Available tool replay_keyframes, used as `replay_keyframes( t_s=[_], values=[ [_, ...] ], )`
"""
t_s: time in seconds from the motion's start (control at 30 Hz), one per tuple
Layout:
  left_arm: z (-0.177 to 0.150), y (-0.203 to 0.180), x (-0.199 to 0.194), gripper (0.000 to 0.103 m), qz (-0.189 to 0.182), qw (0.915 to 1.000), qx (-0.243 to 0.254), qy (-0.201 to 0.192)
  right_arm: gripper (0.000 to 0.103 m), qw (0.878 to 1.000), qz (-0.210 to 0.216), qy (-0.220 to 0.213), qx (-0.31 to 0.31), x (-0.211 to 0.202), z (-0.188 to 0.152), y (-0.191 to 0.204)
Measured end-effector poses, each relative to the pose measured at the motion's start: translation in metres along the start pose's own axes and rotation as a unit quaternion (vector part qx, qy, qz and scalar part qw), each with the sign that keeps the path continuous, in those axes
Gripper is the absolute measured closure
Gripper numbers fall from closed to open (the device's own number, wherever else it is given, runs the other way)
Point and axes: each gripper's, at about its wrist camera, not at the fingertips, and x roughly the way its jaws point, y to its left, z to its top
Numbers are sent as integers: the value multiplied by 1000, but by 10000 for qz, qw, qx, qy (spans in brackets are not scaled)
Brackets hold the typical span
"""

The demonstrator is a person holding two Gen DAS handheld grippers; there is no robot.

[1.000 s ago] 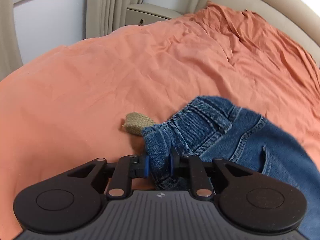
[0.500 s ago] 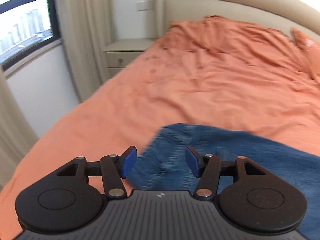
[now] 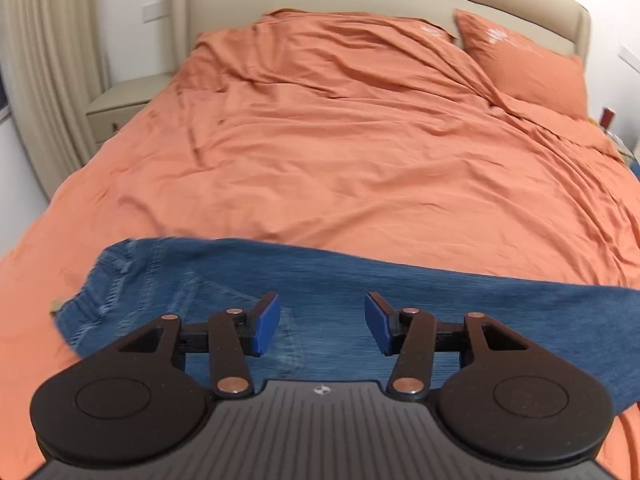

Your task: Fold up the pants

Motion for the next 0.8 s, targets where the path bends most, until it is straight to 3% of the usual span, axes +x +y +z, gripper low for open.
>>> replay_keyframes(
  t_s=[0.03, 0.07, 0.2, 0.33, 0.5, 0.57, 0.63, 0.8],
  values=[
    [1, -10, 0, 44, -35, 10000, 51, 7, 101, 10000, 28, 39, 79, 2, 1, -4],
    [2, -21, 1, 44, -69, 9999, 106, 12, 103, 9998, 132, 24, 119, 0, 1, -7],
    [2, -61, 4, 45, -272, 9988, 399, -23, 103, 9977, 555, -216, -316, -27, 1, 1],
    [-4, -105, 15, 48, -444, 9958, 798, 47, 103, 9996, 284, 83, -16, -9, 3, -19],
    [-11, -150, 25, 49, -798, 9920, 966, 168, 103, 9995, 276, 85, 106, -5, -2, -33],
    [-14, -166, 29, 49, -933, 9896, 1084, 181, 92, 9985, 430, 141, 298, -10, 2, -38],
    [-17, -182, 34, 49, -1054, 9871, 1183, 231, 57, 9969, 650, 190, 400, -15, 4, -42],
    [-26, -222, 57, 49, -1305, 9801, 1439, 404, 57, 9943, 787, 440, 566, -2, 6, -51]
  ],
)
